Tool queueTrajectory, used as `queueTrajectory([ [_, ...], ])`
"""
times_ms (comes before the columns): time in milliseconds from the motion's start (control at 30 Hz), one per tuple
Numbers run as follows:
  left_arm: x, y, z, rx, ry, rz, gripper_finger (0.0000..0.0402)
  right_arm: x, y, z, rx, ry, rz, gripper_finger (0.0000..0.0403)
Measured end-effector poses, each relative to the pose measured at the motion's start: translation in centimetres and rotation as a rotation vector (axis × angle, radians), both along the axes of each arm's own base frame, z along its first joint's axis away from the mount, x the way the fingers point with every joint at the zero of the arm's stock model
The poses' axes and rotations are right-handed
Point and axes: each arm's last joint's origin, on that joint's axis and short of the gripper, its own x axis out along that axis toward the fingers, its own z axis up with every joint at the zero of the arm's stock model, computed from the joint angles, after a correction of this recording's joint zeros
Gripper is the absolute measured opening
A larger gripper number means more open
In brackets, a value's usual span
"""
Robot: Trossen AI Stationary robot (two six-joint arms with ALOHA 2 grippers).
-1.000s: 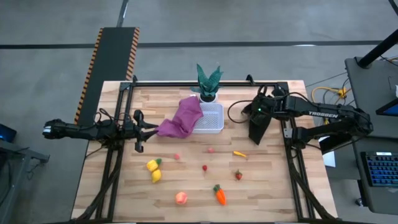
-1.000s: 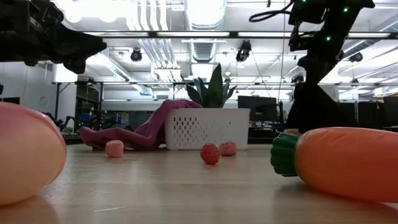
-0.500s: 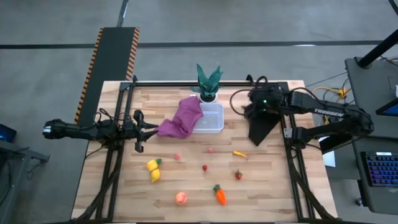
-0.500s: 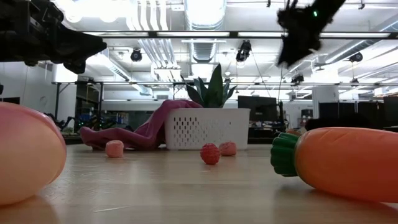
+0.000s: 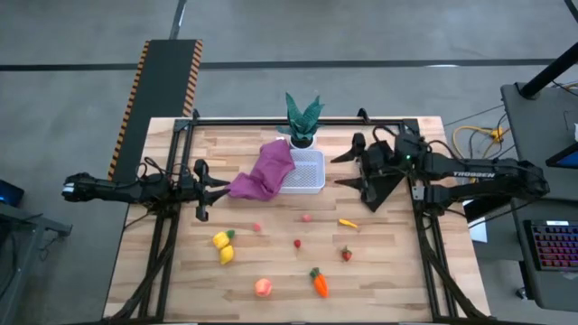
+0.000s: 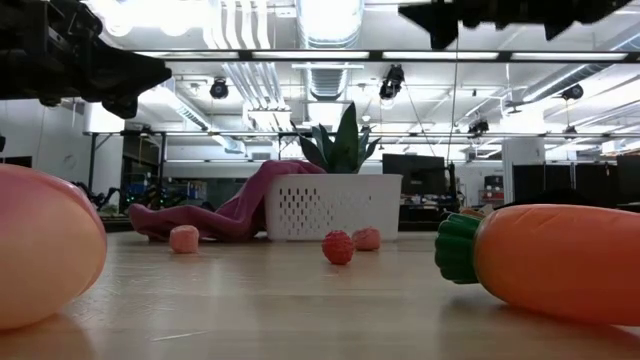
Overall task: Build produce basket
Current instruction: Remove the purple towel from the white basket
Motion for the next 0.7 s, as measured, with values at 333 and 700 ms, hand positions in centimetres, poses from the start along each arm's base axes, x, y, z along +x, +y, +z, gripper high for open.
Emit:
queueTrajectory([
  [333, 0.4, 0.0, -0.5, 0.041, 0.060, 0.000, 0.0118, -0.3, 0.0, -2.5, 0.021, 0.002, -0.006, 0.0267],
  [700, 2.5, -0.2, 2.2, 0.131, 0.188, 0.031, 0.0258, -0.2, 0.0, -2.2, 0.022, -0.005, -0.006, 0.0262],
])
